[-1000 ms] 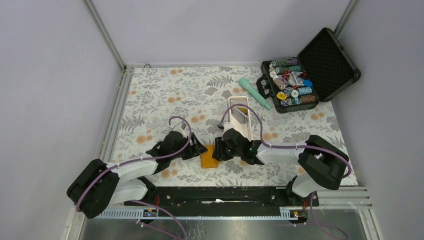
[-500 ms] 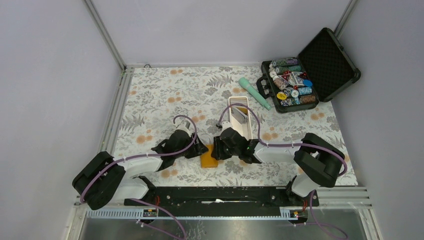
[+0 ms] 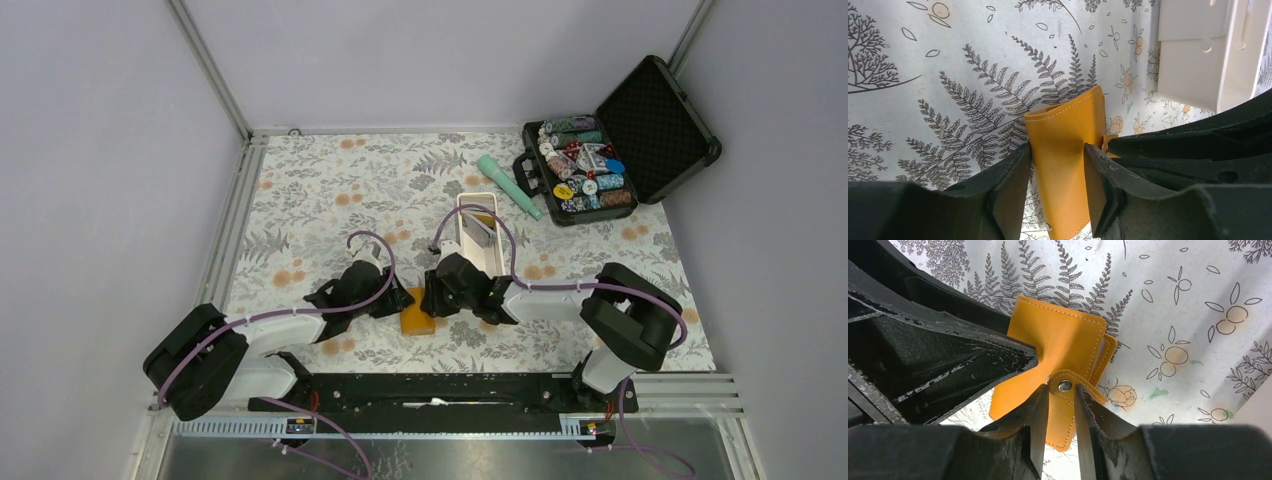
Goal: Put the credit cards into the card holder
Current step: Close the card holder at the center of the board.
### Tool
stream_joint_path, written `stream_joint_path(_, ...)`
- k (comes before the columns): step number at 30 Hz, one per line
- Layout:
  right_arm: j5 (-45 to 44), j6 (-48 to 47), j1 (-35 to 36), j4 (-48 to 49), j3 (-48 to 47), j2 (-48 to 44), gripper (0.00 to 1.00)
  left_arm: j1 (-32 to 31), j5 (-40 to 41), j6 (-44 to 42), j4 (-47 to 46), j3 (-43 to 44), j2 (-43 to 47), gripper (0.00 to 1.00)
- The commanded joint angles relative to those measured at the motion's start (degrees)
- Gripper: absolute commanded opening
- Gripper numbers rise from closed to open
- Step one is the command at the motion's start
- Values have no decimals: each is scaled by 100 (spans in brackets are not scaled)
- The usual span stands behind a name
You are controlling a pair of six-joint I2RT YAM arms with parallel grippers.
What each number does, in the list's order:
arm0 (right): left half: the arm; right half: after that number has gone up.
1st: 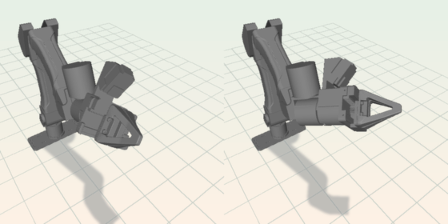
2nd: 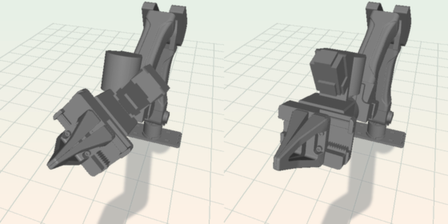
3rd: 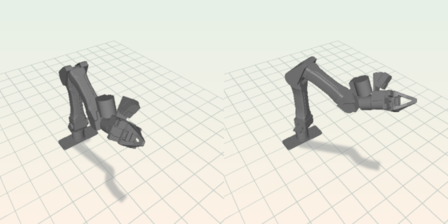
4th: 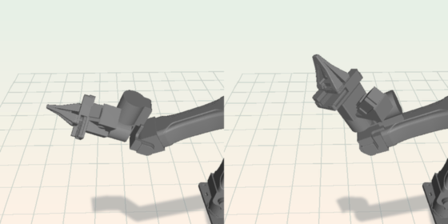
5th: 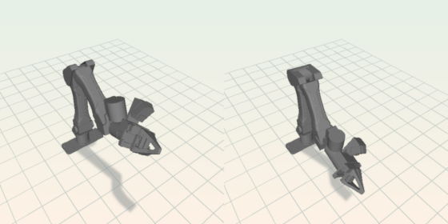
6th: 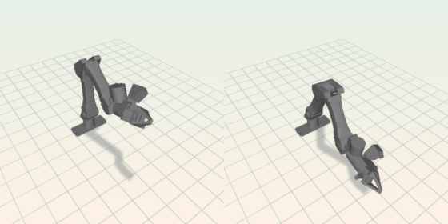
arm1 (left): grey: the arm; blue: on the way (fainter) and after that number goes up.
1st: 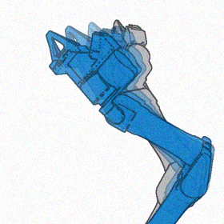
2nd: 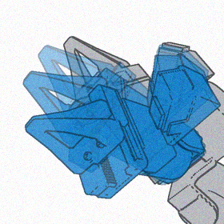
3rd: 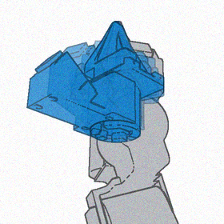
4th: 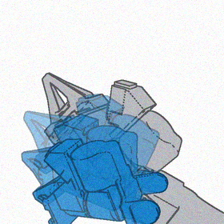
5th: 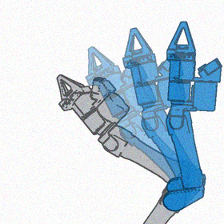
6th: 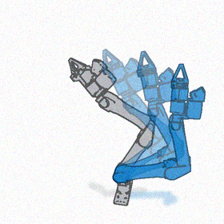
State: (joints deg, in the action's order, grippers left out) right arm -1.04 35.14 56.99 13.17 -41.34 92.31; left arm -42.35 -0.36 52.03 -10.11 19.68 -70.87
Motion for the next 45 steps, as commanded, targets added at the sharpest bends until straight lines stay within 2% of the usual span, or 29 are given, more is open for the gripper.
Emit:
stream_joint_path(1,-119,-47,127,118,-198,241,32,-98,-46,-93,627,-52,-67,44)
stream_joint_path(6,-114,-59,152,126,-234,244,30,-111,-9,-105,625,-37,-119,41)
stream_joint_path(13,-118,-164,180,38,-320,257,28,-158,18,-148,633,31,-285,32)
stream_joint_path(24,11,-260,216,-41,-427,343,24,-368,329,-164,738,167,-558,31)
stream_joint_path(45,407,-393,266,-771,-663,442,20,-379,501,-137,897,255,-657,31)
